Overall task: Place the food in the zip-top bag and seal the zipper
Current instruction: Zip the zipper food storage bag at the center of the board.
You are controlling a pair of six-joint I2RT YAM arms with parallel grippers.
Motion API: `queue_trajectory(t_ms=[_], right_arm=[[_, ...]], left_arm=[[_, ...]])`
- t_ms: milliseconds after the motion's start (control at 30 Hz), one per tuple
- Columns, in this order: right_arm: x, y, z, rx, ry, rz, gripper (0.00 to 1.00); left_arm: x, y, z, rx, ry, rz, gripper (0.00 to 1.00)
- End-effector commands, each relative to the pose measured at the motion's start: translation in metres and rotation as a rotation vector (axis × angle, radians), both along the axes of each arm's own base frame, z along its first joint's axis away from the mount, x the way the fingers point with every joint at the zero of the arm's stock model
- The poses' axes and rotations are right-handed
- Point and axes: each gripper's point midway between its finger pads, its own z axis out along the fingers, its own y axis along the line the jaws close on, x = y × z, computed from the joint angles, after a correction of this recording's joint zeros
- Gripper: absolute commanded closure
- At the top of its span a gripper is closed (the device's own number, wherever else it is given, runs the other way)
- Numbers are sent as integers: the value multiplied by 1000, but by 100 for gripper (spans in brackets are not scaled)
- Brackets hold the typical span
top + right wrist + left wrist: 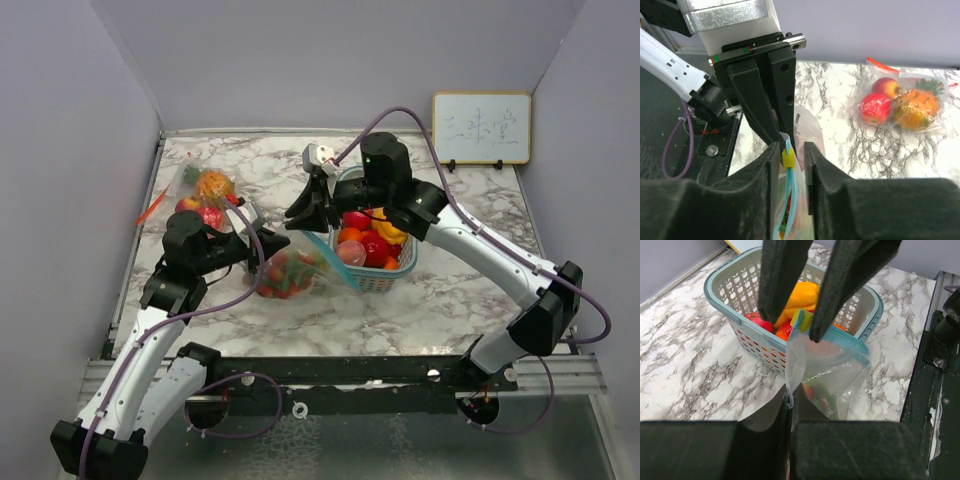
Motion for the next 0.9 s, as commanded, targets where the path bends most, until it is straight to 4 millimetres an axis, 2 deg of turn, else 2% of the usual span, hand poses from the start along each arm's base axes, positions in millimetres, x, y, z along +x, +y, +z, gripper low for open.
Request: queue_trajectory(t_ms=[0,33,133,200,267,333,433,600,867], right_arm=[[0,1,12,14,-4,-1,82],[0,2,9,4,3,2,87],[5,2,2,-25,21,-19,90],[4,2,0,-30,29,-17,98],[3,2,1,-28,31,-13,99],[3,2,0,-35,37,-15,99],[6,1,-3,-46,46,-31,85],[4,1,-3,-42,57,-23,73],[4,2,3,-19,61,-19,82]], left_arm=[[0,1,33,-31,-97,6,100],[0,1,33,-32,-98,9,100],[0,2,37,-35,-108,14,100],[0,3,40,-36,-115,22,100],[0,4,41,-37,-120,27,100],[-1,4,43,-39,-125,30,100],[-2,5,44,-41,-130,31,100],[-2,5,44,-40,-128,32,100],[-2,5,43,-41,-128,31,100]])
